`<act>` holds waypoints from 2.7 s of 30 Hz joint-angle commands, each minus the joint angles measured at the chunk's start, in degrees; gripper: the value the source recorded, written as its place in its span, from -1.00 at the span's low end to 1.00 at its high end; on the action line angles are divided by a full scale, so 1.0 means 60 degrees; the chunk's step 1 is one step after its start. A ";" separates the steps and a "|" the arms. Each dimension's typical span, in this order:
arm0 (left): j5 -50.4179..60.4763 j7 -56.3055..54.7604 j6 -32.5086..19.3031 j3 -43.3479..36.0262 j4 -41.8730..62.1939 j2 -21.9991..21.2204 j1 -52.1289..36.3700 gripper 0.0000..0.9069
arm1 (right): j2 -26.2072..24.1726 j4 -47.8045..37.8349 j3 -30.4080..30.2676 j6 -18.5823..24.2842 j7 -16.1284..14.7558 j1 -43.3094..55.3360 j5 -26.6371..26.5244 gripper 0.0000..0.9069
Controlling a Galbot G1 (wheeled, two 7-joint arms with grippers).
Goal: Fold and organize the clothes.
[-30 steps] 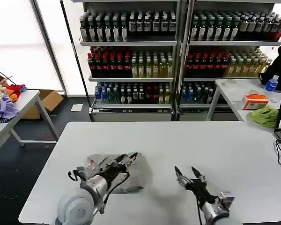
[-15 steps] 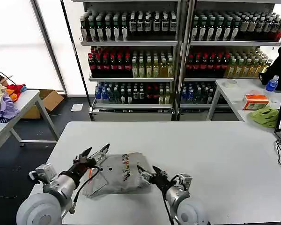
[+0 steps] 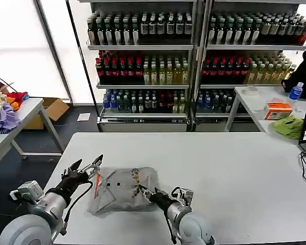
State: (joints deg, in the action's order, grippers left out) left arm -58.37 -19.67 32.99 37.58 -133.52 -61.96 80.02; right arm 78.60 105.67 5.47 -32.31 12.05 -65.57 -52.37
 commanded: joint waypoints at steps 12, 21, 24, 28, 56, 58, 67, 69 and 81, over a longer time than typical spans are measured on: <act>0.0191 0.0576 0.0000 0.0408 0.0751 0.0234 -0.0240 1.00 | -0.1324 0.1155 0.2488 -0.0175 -0.2659 -0.1300 0.2611 -1.00; 0.0776 0.0728 -0.0002 0.0183 0.0867 -0.0002 0.0016 1.00 | -0.1895 0.1334 0.4131 -0.0182 -0.3096 -0.1948 0.3317 -1.00; 0.0829 0.0761 -0.0011 0.0126 0.0802 -0.0182 0.0093 1.00 | -0.1996 0.1438 0.4254 -0.0181 -0.3021 -0.2146 0.3577 -1.00; 0.0882 0.0810 -0.0018 -0.0035 0.0772 -0.0259 0.0081 1.00 | -0.2023 0.1728 0.4575 -0.0179 -0.2935 -0.2491 0.3592 -1.00; 0.1148 0.0977 -0.0046 -0.0386 0.0584 -0.0182 0.0027 1.00 | -0.0688 0.2468 0.2402 0.0748 -0.0870 -0.1220 0.5139 1.00; 0.1206 0.0975 -0.0046 -0.0347 0.0567 -0.0210 0.0102 1.00 | -0.0464 0.2256 0.1423 0.0590 -0.0430 -0.0746 0.6132 1.00; 0.1273 0.0999 -0.0050 -0.0002 0.0447 -0.0384 0.0525 1.00 | 0.0310 0.0573 0.0689 -0.0138 0.0873 -0.0315 0.6770 1.00; 0.1273 0.1000 -0.0051 0.0005 0.0449 -0.0412 0.0546 1.00 | 0.0224 0.0494 0.0766 -0.0146 0.1086 -0.0408 0.6790 1.00; 0.1530 0.1010 -0.0065 -0.0375 0.0511 -0.0607 0.0471 1.00 | -0.0350 0.1102 0.1135 -0.0146 0.0667 -0.1105 0.6751 1.00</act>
State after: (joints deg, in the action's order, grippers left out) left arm -49.83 -13.72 32.63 36.03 -130.57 -65.15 82.43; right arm 76.93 111.82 14.16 -32.44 13.72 -71.69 -14.32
